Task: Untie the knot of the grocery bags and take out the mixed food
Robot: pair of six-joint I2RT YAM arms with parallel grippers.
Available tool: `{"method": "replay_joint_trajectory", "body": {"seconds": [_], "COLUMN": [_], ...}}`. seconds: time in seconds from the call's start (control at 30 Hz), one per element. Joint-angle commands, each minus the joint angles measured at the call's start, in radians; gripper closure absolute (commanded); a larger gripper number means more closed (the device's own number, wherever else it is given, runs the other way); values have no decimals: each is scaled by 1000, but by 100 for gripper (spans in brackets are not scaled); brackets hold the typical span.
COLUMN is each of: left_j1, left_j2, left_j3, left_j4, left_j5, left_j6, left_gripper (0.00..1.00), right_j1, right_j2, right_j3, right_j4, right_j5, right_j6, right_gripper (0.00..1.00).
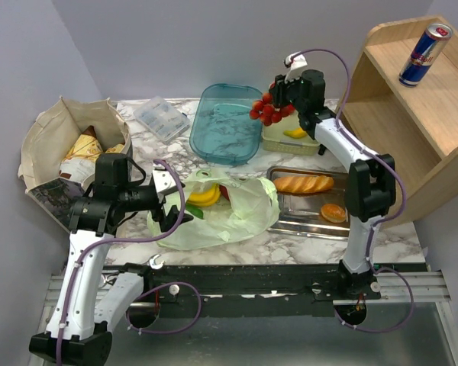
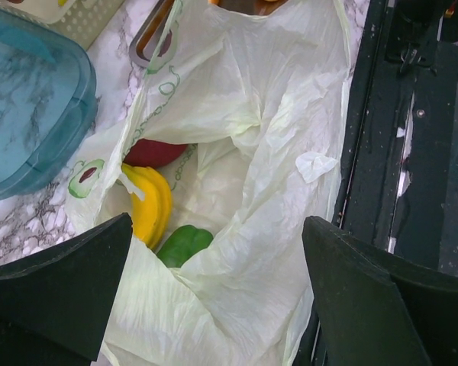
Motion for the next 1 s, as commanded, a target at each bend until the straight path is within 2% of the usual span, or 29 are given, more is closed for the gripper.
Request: {"method": "replay_joint_trajectory", "body": {"seconds": [0.0,0.1,0.13,0.2,0.27,0.3,0.4,0.47,0.6,0.7,0.77,0.9,0.97], "left_j1": [-34,-48,-52,-58,-64,-65,-69,-79,-126,-170,-198,-237,-260], "left_j2": [6,8,8,16,21,21,18,15,19,41,65,134,170], "left_j3": [8,-3,-5,-6,-9,-13,-36,-53,-92,-123,-149,-180,-201], "left_j4": [-30,-9,-4,-1,7,9,29,42,88,147,208,291,325], "left_j5": [-57,-81,-88,-99,-114,-121,-128,-124,-124,-149,-191,-241,-276], "left_j6": [39,29,27,25,22,23,26,39,52,48,23,11,14], "left_gripper": [6,6,6,6,5,5,5,8,19,31,42,64,66], "right_j1": [-45,-45,-45,-46,-47,-47,-47,-47,-32,11,61,198,235], "right_j2": [102,149,159,180,180,167,91,29,-115,-223,-289,-397,-429], "right_j3": [68,65,60,73,103,110,139,154,151,110,60,-58,-129], "right_j4": [5,21,29,13,-37,-66,-203,-315,-555,-716,-785,-847,-861], "right_j5": [-2,-2,-1,1,-9,-33,-139,-247,-507,-617,-651,-612,-597], "right_j6": [-36,-76,-89,-116,-119,-110,-67,-34,-7,-12,-31,-89,-105], "right_gripper": [99,99,96,50,24,19,14,13,13,12,11,10,10]}}
